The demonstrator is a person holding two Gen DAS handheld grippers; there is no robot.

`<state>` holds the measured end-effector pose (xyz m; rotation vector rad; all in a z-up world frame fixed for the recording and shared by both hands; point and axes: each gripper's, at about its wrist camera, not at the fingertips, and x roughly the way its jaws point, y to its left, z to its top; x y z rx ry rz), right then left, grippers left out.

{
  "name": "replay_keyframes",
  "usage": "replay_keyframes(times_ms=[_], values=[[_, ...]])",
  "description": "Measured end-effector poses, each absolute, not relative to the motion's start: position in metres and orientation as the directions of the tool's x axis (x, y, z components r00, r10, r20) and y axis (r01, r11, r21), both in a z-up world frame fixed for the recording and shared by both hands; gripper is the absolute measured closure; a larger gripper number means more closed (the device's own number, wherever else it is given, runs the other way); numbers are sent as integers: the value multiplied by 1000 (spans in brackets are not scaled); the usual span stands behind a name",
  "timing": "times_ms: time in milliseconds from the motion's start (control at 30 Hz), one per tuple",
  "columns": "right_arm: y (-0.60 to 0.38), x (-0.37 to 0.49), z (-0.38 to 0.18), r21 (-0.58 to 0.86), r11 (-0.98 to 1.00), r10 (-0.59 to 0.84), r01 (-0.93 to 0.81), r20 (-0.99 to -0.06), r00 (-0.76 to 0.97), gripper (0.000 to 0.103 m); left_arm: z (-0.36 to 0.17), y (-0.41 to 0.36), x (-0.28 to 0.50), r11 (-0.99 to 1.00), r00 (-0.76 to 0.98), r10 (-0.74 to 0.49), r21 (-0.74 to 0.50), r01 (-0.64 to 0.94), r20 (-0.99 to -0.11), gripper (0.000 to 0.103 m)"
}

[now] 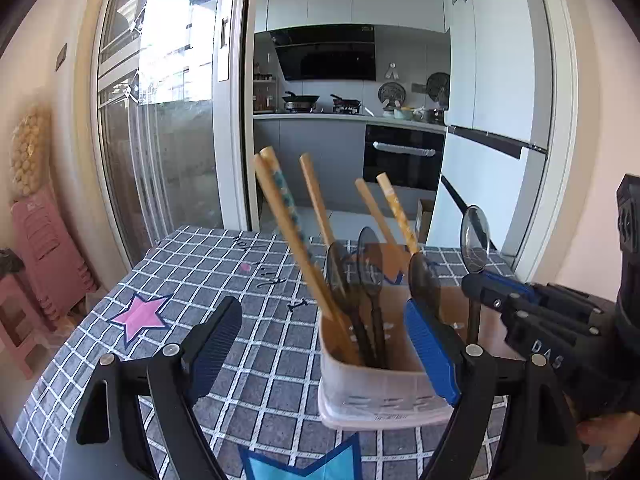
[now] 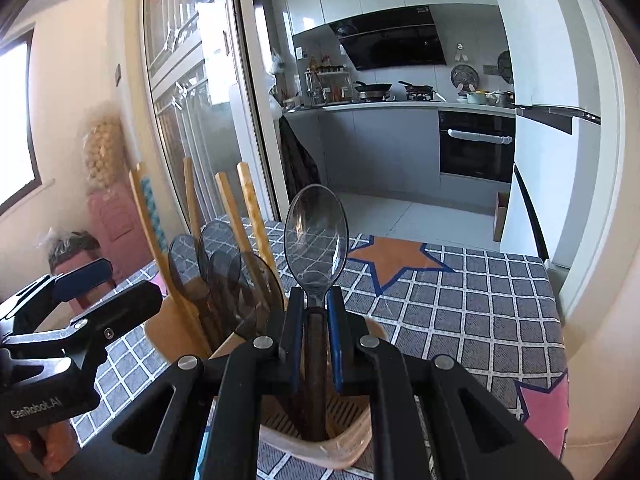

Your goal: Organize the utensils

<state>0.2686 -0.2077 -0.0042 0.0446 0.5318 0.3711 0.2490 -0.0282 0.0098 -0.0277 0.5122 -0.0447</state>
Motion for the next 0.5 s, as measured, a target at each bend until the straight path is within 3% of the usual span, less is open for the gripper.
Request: replay_keyframes(times_ms=[167, 300, 500], values=[[-209, 264, -2, 141, 938, 344, -317, -504, 792, 78, 6, -23, 243, 999, 859, -31, -28, 20, -511, 0], [-212, 259, 3, 149, 942, 334, -301, -507, 794, 77, 4, -19, 237, 1000, 854, -24, -19, 17, -520, 0], [-214, 248, 11, 153, 945, 326, -289, -515, 793, 66, -1, -16, 228, 1000, 842, -21, -8, 20, -539, 0]])
